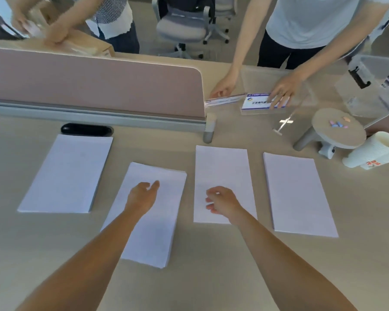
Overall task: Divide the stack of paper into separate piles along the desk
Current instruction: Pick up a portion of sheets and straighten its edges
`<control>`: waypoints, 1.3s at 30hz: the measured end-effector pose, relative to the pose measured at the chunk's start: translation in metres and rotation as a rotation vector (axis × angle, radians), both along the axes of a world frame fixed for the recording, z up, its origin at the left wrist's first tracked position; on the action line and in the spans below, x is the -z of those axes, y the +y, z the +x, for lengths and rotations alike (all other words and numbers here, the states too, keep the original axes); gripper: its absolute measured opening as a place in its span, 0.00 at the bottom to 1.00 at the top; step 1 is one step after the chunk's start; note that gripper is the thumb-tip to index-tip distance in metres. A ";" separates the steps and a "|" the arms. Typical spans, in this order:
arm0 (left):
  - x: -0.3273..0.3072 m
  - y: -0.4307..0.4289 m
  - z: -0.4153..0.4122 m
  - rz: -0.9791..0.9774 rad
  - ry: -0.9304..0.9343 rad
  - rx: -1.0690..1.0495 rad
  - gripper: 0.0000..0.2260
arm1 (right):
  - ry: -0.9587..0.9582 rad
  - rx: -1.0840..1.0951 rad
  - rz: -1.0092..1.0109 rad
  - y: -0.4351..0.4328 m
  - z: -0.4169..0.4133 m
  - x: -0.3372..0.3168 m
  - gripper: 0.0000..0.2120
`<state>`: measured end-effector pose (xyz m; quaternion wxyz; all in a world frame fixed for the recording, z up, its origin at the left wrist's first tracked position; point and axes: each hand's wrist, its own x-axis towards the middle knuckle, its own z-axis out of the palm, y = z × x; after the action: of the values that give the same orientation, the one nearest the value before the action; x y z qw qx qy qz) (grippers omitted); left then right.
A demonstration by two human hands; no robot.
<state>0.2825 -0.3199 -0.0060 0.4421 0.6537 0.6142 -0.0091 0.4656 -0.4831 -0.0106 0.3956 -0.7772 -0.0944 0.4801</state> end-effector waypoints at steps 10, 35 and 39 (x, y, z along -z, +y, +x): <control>0.040 0.055 -0.086 -0.136 -0.026 -0.283 0.28 | 0.027 0.188 -0.157 0.063 -0.096 0.060 0.17; -0.036 0.044 -0.042 -0.277 -0.240 -0.041 0.11 | -0.166 0.220 -0.003 0.058 -0.095 -0.047 0.13; -0.093 0.019 0.006 -0.270 -0.421 0.042 0.09 | -0.222 0.357 0.100 0.016 -0.068 -0.097 0.17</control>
<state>0.2883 -0.3010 0.0869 0.6433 0.5888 0.4880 0.0362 0.3976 -0.4669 0.0859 0.4997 -0.8090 -0.0217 0.3087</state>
